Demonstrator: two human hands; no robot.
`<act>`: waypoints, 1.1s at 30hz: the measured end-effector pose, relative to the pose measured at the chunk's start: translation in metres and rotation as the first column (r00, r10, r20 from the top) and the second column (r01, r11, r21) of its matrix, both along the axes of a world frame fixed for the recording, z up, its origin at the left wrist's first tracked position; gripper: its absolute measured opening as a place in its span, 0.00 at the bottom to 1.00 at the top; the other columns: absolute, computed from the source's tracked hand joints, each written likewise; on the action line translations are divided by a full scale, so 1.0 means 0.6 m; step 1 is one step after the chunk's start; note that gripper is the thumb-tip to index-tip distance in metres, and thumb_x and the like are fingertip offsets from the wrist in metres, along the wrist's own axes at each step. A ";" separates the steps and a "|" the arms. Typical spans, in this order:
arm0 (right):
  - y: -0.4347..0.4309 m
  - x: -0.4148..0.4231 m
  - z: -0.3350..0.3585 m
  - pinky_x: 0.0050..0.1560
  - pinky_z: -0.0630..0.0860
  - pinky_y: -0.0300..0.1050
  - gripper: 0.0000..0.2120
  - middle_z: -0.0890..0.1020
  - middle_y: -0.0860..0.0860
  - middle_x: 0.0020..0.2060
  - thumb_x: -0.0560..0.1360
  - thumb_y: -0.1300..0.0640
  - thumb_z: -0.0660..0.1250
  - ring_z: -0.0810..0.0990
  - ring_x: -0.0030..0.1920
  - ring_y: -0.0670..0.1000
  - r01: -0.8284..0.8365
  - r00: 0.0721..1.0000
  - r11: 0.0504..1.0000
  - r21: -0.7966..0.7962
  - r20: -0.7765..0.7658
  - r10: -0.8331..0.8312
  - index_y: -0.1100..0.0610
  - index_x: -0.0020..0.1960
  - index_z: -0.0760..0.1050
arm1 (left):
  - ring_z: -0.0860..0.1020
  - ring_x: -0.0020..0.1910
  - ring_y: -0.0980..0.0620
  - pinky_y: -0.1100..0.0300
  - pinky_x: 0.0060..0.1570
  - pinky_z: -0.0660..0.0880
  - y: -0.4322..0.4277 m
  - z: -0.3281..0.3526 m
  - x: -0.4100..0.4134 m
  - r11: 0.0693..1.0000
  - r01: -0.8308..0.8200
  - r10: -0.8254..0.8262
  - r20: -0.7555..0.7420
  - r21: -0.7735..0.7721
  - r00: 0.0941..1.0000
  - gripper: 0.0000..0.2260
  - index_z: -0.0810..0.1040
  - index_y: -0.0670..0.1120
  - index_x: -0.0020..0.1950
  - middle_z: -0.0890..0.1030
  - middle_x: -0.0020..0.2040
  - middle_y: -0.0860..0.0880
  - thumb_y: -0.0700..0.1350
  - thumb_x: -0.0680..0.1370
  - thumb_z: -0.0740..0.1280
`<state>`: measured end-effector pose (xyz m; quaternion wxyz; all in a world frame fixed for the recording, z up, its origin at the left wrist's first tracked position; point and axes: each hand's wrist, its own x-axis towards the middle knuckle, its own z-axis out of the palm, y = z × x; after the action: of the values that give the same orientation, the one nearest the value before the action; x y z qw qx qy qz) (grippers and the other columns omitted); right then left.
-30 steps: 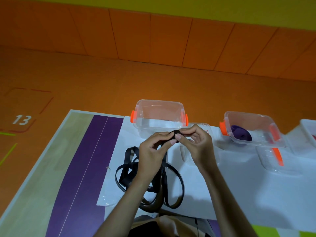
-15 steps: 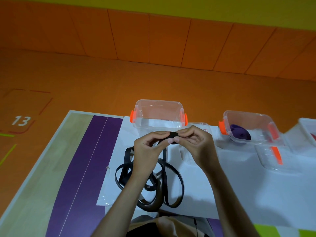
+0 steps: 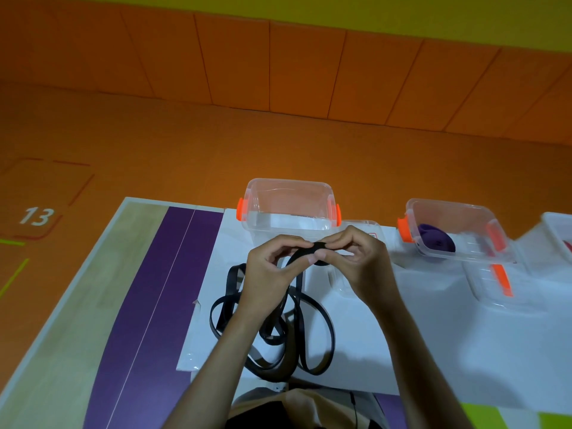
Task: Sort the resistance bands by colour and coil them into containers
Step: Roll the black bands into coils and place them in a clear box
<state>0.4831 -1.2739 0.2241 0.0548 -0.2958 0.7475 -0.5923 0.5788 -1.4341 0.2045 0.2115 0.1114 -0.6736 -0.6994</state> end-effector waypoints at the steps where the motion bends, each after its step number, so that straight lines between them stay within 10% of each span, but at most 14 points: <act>1: -0.002 0.000 0.002 0.52 0.84 0.43 0.11 0.88 0.42 0.43 0.72 0.60 0.81 0.88 0.49 0.47 0.014 1.000 1.000 -0.003 -0.010 -0.014 0.47 0.44 0.82 | 0.86 0.54 0.52 0.65 0.56 0.79 0.001 0.000 0.001 1.000 -0.007 0.007 -0.002 0.011 1.000 0.08 0.88 0.50 0.52 0.88 0.50 0.52 0.41 0.75 0.80; 6: -0.018 0.006 0.011 0.50 0.80 0.32 0.16 0.88 0.38 0.47 0.75 0.62 0.79 0.87 0.50 0.43 0.050 0.999 0.996 -0.076 -0.005 -0.050 0.40 0.51 0.84 | 0.85 0.60 0.50 0.60 0.61 0.80 -0.006 0.007 0.002 0.999 0.032 -0.031 -0.028 0.025 0.999 0.14 0.88 0.49 0.60 0.88 0.56 0.51 0.39 0.76 0.79; 23: -0.005 0.000 0.025 0.51 0.81 0.33 0.09 0.87 0.37 0.46 0.70 0.50 0.80 0.87 0.50 0.42 0.052 0.998 0.997 -0.059 0.028 -0.050 0.40 0.47 0.83 | 0.84 0.60 0.46 0.61 0.59 0.80 -0.005 0.024 -0.009 0.998 -0.006 -0.002 -0.121 -0.067 0.993 0.09 0.87 0.43 0.56 0.85 0.55 0.50 0.37 0.77 0.78; 33: -0.003 -0.003 0.018 0.52 0.84 0.40 0.16 0.88 0.42 0.48 0.72 0.60 0.80 0.87 0.55 0.47 -0.012 0.997 0.997 -0.074 0.073 0.018 0.39 0.43 0.81 | 0.87 0.54 0.50 0.59 0.58 0.82 -0.010 0.020 0.000 0.994 0.004 -0.009 -0.041 -0.109 0.999 0.11 0.88 0.47 0.56 0.89 0.51 0.53 0.39 0.74 0.80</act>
<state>0.4815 -1.2754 0.2351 0.0758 -0.2812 0.7203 -0.6295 0.5787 -1.4403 0.2167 0.2290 0.0830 -0.7064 -0.6646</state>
